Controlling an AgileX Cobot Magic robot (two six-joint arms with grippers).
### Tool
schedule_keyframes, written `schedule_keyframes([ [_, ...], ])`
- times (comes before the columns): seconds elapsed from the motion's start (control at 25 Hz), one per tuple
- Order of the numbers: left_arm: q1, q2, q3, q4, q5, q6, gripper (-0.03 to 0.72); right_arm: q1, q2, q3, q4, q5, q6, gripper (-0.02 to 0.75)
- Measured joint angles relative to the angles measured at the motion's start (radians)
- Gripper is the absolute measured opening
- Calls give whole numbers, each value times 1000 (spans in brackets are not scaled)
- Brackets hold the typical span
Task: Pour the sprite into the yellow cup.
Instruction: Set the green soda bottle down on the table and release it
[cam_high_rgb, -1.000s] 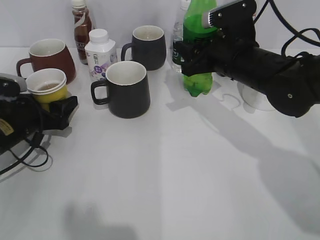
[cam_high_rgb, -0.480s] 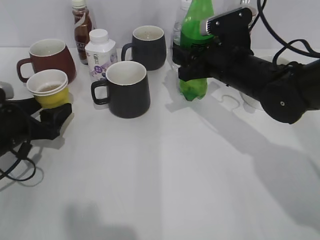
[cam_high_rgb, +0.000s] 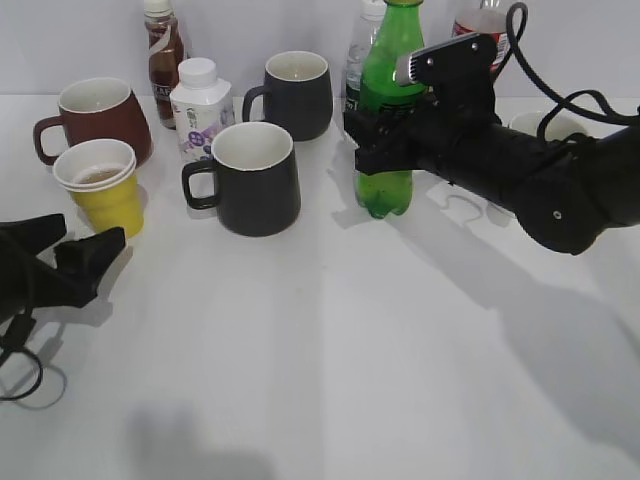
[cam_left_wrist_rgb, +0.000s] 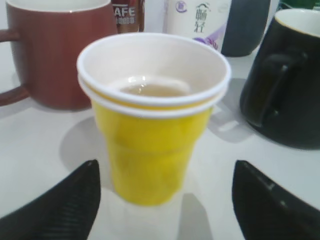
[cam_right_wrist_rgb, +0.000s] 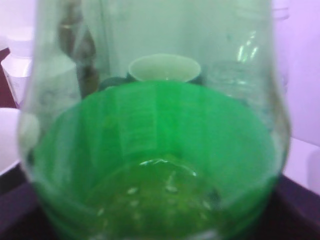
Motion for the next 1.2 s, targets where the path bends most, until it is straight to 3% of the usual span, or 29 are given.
schedule_keyframes([
  [0.24,0,-57,54,-1,0,-8,624,0,0,0,8,-14,3,620],
  [0.36,0,-96,87,-2,0,-31,621,0,-7,4,9,2,4,652],
  [0.64,0,-174,148,4,1,-168,599,0,-76,94,12,18,23,659],
  [0.84,0,-222,150,72,1,-264,580,0,-136,169,12,71,53,650],
  [1.0,0,-279,150,96,67,-324,580,0,-194,194,7,198,99,636],
  [1.2,0,-368,143,73,313,-370,579,0,-286,195,-51,439,210,601],
])
